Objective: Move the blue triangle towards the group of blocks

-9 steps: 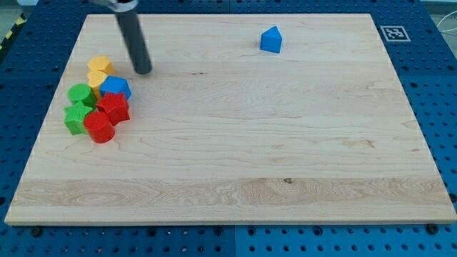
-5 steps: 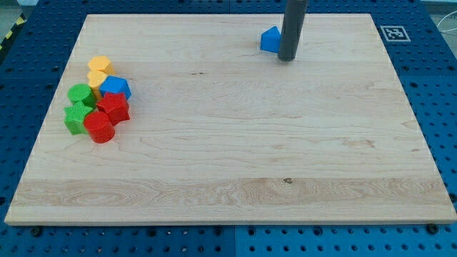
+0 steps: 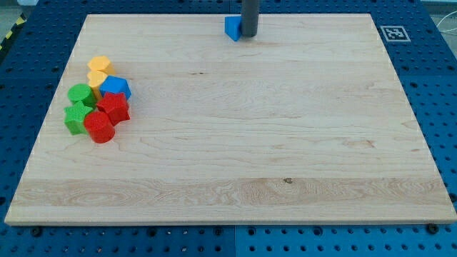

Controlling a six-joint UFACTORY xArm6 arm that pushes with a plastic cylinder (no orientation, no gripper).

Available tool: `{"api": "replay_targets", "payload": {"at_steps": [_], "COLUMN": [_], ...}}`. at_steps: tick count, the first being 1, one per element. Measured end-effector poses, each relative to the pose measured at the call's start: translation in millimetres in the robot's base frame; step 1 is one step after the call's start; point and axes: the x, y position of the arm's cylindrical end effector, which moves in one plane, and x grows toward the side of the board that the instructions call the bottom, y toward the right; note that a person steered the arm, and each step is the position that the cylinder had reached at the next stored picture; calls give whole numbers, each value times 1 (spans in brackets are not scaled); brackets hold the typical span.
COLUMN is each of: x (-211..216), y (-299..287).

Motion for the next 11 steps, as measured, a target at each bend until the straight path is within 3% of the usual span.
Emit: {"api": "replay_targets", "payload": {"at_steps": [1, 3, 6, 11], "x": [-30, -21, 111, 94], "y": [-12, -59, -128, -176]}}
